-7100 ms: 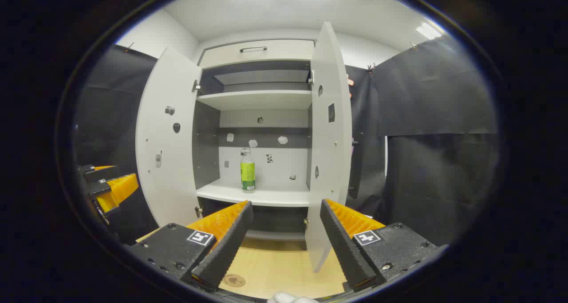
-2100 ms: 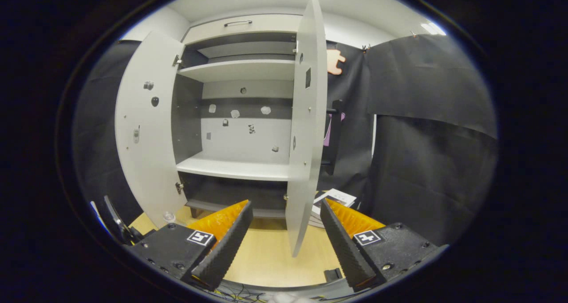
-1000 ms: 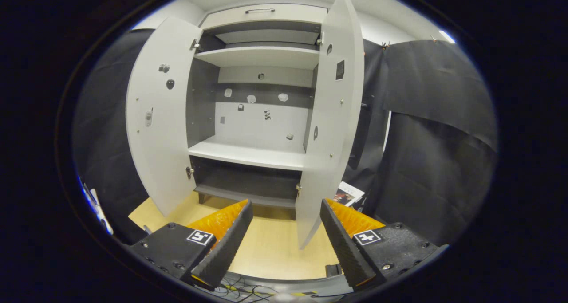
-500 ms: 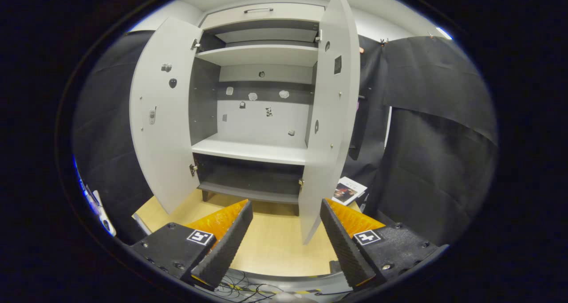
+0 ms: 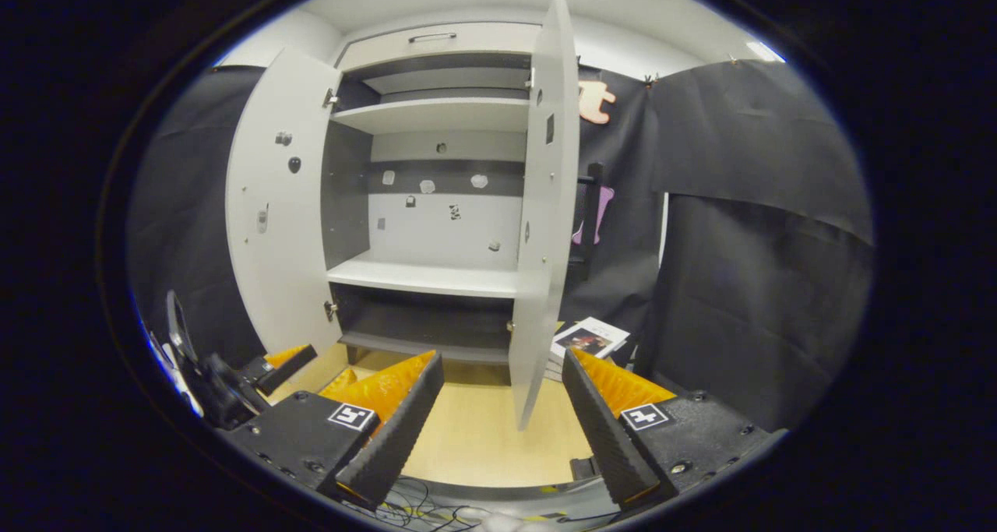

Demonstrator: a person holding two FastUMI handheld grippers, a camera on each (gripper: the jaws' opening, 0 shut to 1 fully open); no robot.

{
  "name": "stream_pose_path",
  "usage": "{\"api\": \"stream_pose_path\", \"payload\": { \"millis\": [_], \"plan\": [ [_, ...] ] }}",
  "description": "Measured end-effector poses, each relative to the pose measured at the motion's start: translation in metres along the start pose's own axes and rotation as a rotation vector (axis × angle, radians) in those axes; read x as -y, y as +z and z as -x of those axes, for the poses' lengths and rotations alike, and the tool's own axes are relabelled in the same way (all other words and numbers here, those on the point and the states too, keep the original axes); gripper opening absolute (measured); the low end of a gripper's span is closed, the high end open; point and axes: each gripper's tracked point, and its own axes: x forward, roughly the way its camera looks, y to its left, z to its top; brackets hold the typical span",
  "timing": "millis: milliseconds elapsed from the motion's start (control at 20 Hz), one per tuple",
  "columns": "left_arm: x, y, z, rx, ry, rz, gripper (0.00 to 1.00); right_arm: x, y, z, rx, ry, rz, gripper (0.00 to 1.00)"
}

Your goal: Grasp the bottle in the cabinet with the left hand and place it on the coaster, then close the right door with the right hand and the left door with the left hand.

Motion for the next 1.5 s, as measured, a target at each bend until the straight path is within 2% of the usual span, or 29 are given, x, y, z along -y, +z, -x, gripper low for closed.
{"api": "stream_pose_path", "payload": {
  "millis": [250, 550, 700, 750, 800, 900, 1000, 1200, 1350, 1500],
  "plan": [
    [-0.002, 0.073, 0.008, 0.009, 0.018, -0.033, 0.98, 0.018, 0.001, 0.007, 0.053, -0.006, -0.024, 1.00],
    [-0.016, 0.113, 0.030, -0.107, 0.057, -0.038, 0.97, 0.058, 0.008, 0.005, 0.133, -0.044, -0.077, 1.00],
    [-0.032, 0.123, 0.046, -0.131, 0.130, -0.082, 0.96, 0.091, 0.005, -0.009, 0.142, -0.050, -0.110, 1.00],
    [-0.035, 0.125, 0.051, -0.137, 0.162, -0.085, 0.99, 0.101, 0.006, -0.017, 0.140, -0.032, -0.124, 1.00],
    [-0.038, 0.127, 0.055, -0.144, 0.199, -0.082, 0.96, 0.114, 0.007, -0.027, 0.133, -0.025, -0.141, 1.00],
    [-0.038, 0.130, 0.062, -0.166, 0.256, -0.076, 0.98, 0.147, 0.013, -0.047, 0.116, -0.031, -0.161, 1.00],
    [-0.030, 0.137, 0.061, -0.168, 0.273, -0.074, 0.98, 0.174, 0.025, -0.068, 0.120, -0.029, -0.166, 1.00],
    [-0.013, 0.150, 0.061, -0.161, 0.315, -0.073, 0.96, 0.192, 0.064, -0.109, 0.148, 0.059, -0.147, 1.00],
    [0.003, 0.154, 0.058, -0.171, 0.323, -0.090, 0.96, 0.178, 0.089, -0.141, 0.157, 0.174, -0.116, 1.00],
    [0.006, 0.157, 0.061, -0.176, 0.393, -0.111, 0.96, 0.159, 0.107, -0.161, 0.171, 0.269, -0.087, 1.00]
  ]
}}
